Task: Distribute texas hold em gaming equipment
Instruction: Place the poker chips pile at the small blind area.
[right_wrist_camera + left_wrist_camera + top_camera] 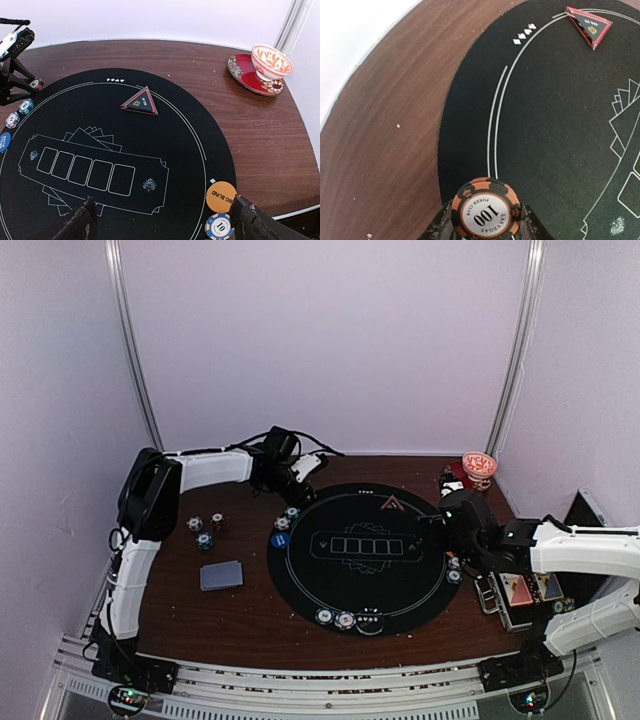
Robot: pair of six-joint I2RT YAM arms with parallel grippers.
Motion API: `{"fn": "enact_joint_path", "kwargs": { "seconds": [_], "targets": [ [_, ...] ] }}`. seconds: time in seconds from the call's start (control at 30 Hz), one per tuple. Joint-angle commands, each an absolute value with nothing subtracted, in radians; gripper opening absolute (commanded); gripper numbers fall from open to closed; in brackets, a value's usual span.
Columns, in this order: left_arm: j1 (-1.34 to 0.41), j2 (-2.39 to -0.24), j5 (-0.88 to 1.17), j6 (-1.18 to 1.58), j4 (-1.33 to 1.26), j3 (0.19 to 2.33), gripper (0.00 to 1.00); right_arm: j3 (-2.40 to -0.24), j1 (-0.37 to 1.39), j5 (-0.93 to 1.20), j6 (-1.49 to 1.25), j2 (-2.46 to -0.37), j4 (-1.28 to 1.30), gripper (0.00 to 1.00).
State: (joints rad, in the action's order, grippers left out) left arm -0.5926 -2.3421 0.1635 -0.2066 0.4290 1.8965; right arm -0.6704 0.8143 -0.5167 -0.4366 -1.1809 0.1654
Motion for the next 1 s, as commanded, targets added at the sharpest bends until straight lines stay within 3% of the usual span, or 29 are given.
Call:
{"fn": "enact_joint_path", "kwargs": {
  "seconds": [0.0, 0.97],
  "targets": [
    [-0.588, -2.378, 0.139, -0.201, 0.407, 1.94, 0.29, -0.661, 0.824, -0.529, -0.439, -1.184, 0.156, 0.93],
    [-0.585, -2.434, 0.075, -0.203, 0.428, 1.944, 0.3, -0.661, 0.824, -0.527, -0.438, -1.189, 0.155, 0.93]
  ]
}}
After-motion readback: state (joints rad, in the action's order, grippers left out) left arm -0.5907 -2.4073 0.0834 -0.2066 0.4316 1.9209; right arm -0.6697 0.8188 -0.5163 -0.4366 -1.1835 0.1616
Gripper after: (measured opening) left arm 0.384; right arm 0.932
